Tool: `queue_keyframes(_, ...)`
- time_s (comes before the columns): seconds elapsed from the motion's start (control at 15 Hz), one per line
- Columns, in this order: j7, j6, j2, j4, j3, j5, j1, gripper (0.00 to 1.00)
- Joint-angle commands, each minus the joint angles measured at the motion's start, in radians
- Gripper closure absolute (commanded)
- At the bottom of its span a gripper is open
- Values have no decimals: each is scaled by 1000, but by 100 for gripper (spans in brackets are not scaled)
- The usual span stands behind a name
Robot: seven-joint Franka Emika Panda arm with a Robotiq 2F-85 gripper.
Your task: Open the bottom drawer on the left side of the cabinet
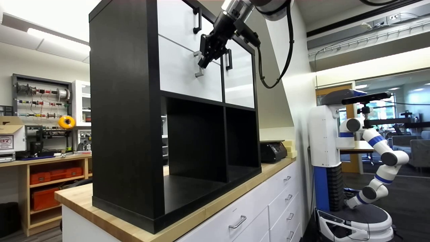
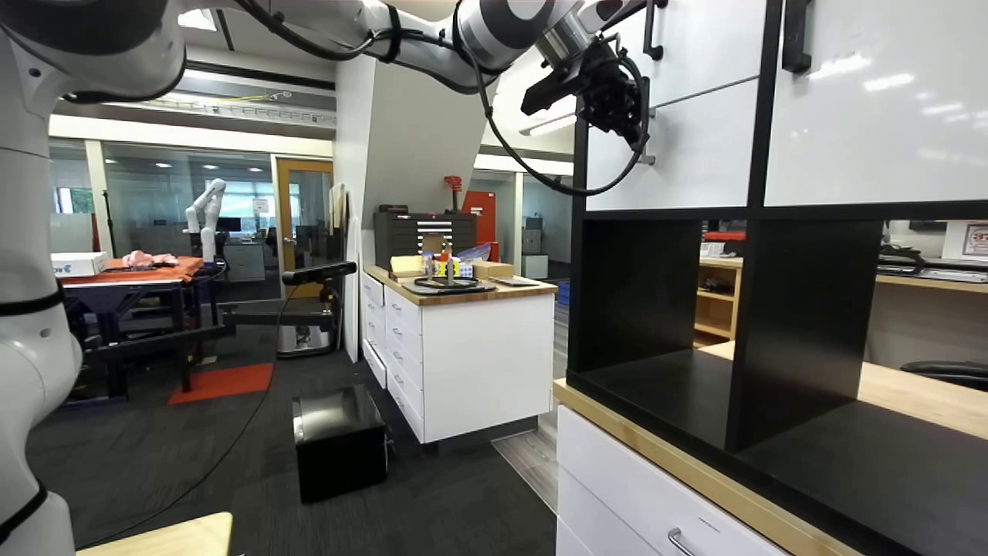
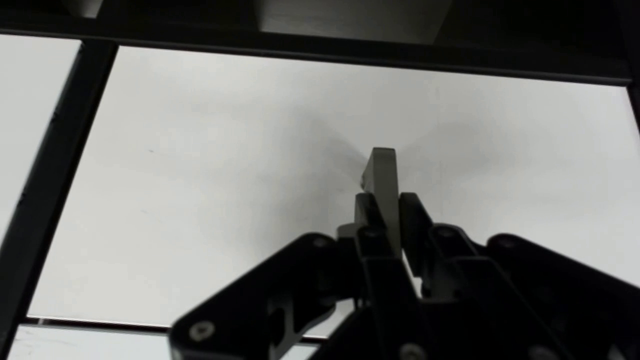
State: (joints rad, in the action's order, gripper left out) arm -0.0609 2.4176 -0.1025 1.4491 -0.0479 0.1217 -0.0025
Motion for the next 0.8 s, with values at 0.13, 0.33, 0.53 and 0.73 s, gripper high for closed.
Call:
queue_keyframes(0.13,18,-9,44,28,-8,-1,7,95)
queue_keyframes(0.33,12,-8,85,82,-10,-9,8,95)
queue_keyframes(0.53,4,-6,147,154,-12,-3,12,95)
queue_keyframes(0.73,1,-1,230,248,-14,-1,13,95)
